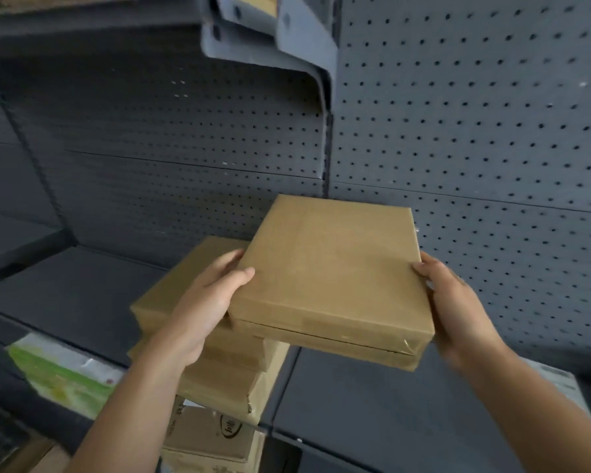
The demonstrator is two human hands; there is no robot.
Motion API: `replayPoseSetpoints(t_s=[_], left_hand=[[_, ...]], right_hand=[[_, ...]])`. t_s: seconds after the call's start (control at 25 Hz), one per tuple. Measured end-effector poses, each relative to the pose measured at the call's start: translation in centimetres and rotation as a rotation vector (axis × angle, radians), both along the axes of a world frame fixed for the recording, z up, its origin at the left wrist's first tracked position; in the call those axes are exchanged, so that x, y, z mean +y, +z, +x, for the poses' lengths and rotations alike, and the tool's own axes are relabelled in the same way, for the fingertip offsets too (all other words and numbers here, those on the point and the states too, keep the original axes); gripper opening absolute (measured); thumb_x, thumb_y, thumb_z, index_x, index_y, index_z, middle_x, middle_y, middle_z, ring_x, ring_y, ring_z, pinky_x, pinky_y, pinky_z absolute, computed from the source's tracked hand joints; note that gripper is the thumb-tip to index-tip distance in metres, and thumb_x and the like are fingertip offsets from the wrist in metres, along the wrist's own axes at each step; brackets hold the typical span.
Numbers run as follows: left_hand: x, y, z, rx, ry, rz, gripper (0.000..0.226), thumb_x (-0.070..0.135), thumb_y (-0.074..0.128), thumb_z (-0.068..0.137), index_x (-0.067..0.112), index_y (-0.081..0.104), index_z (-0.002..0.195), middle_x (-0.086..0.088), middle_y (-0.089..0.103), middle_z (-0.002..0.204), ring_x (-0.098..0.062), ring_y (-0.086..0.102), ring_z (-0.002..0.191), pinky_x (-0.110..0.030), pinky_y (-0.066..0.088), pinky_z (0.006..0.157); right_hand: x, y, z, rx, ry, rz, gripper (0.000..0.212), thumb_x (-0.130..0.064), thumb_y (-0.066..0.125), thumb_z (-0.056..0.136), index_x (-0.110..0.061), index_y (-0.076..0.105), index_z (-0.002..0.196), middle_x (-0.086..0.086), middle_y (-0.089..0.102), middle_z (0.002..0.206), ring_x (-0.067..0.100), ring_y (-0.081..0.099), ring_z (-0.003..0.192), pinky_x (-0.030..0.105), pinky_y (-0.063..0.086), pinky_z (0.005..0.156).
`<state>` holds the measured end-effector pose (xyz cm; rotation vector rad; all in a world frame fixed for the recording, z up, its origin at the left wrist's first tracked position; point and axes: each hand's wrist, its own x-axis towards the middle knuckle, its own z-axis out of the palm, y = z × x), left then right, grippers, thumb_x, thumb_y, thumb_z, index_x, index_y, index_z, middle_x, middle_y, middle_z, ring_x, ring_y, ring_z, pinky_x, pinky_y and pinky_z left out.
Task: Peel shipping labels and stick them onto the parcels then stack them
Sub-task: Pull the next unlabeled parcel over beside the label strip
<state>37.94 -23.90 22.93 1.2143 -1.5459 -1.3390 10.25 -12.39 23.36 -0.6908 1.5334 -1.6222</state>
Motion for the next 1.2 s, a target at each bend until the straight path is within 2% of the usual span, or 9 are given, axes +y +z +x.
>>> replayPoseSetpoints(t_s=[0.12, 0.28, 0.36, 0.48, 0.56, 0.76, 0.92, 1.08, 1.2], left_hand=[[2.0, -0.9, -4.8, -0.043, -0.109, -0.026, 0.048, 0.058, 0.059, 0.093, 0.047, 0.052, 0.139, 0.029, 0.058, 0.122, -0.007, 0.056, 0.123, -0.044, 0.042, 0.112], [4.3, -3.9, -10.4, -0.039, -0.222, -0.007, 0.022, 0.05, 0.062, 0.094, 0.044, 0.064, 0.116, 0.021, 0.07, 0.115, -0.005, 0.067, 0.109, -0.032, 0.052, 0.094], [5.2, -5.7, -12.5, -0.059, -0.247, -0.009, 0.026, 0.047, 0.062, 0.096, 0.038, 0.063, 0.12, 0.019, 0.071, 0.114, -0.005, 0.067, 0.108, -0.031, 0.053, 0.093], [6.3, -8.5, -14.7, -0.102, -0.277, 0.003, 0.025, 0.048, 0.061, 0.096, 0.038, 0.058, 0.119, 0.027, 0.065, 0.111, 0.007, 0.059, 0.104, -0.019, 0.044, 0.081], [6.9, -10.3, -15.5, -0.138, -0.276, 0.008, 0.03, 0.051, 0.06, 0.096, 0.039, 0.056, 0.123, 0.028, 0.062, 0.112, 0.008, 0.057, 0.104, -0.02, 0.043, 0.078], [7.5, -14.1, -16.2, -0.227, -0.216, 0.023, 0.041, 0.053, 0.057, 0.097, 0.029, 0.054, 0.129, 0.016, 0.065, 0.102, -0.001, 0.061, 0.089, -0.024, 0.048, 0.07], [7.6, -15.8, -16.3, -0.293, -0.204, 0.022, 0.051, 0.054, 0.053, 0.098, 0.023, 0.048, 0.139, 0.016, 0.062, 0.099, -0.002, 0.059, 0.084, -0.024, 0.046, 0.067], [7.9, -16.4, -16.5, -0.345, -0.218, -0.004, 0.059, 0.054, 0.054, 0.097, 0.023, 0.042, 0.146, 0.015, 0.063, 0.102, 0.0, 0.06, 0.085, -0.025, 0.046, 0.065], [8.0, -16.6, -16.4, -0.363, -0.202, -0.023, 0.059, 0.054, 0.054, 0.097, 0.021, 0.042, 0.146, 0.014, 0.063, 0.1, -0.002, 0.061, 0.082, -0.026, 0.046, 0.063]], right_hand=[[4.0, -0.6, -3.8, 0.001, -0.098, 0.026, 0.024, -0.027, 0.05, 0.099, -0.037, 0.071, 0.105, -0.007, 0.079, 0.098, 0.025, 0.071, 0.106, 0.047, 0.054, 0.097], [8.6, -3.4, -7.7, -0.023, -0.222, 0.07, 0.026, -0.028, 0.05, 0.098, -0.039, 0.074, 0.098, -0.007, 0.079, 0.094, 0.026, 0.07, 0.104, 0.051, 0.054, 0.097], [10.2, -4.9, -9.0, -0.036, -0.261, 0.086, 0.026, -0.029, 0.049, 0.098, -0.041, 0.073, 0.1, -0.008, 0.079, 0.092, 0.024, 0.071, 0.102, 0.048, 0.057, 0.093], [11.7, -7.8, -10.7, -0.061, -0.315, 0.113, 0.028, -0.026, 0.049, 0.098, -0.037, 0.072, 0.108, -0.006, 0.078, 0.098, 0.021, 0.071, 0.098, 0.04, 0.059, 0.083], [12.3, -9.7, -11.2, -0.084, -0.324, 0.14, 0.029, -0.023, 0.048, 0.098, -0.034, 0.072, 0.111, -0.01, 0.079, 0.093, 0.018, 0.071, 0.093, 0.037, 0.058, 0.079], [12.1, -13.5, -11.4, -0.118, -0.278, 0.214, 0.038, -0.019, 0.044, 0.097, -0.035, 0.07, 0.119, 0.001, 0.076, 0.113, 0.024, 0.07, 0.104, 0.044, 0.057, 0.092], [11.5, -15.1, -11.5, -0.16, -0.221, 0.215, 0.04, -0.015, 0.042, 0.097, -0.033, 0.071, 0.118, 0.004, 0.076, 0.113, 0.022, 0.071, 0.099, 0.041, 0.059, 0.086], [11.5, -15.9, -11.6, -0.184, -0.214, 0.206, 0.041, -0.01, 0.039, 0.099, -0.032, 0.073, 0.106, -0.004, 0.08, 0.091, 0.011, 0.073, 0.076, 0.028, 0.058, 0.065], [11.5, -15.7, -11.2, -0.162, -0.181, 0.218, 0.04, -0.009, 0.039, 0.1, -0.032, 0.072, 0.104, -0.007, 0.079, 0.087, 0.007, 0.073, 0.072, 0.025, 0.059, 0.062]])
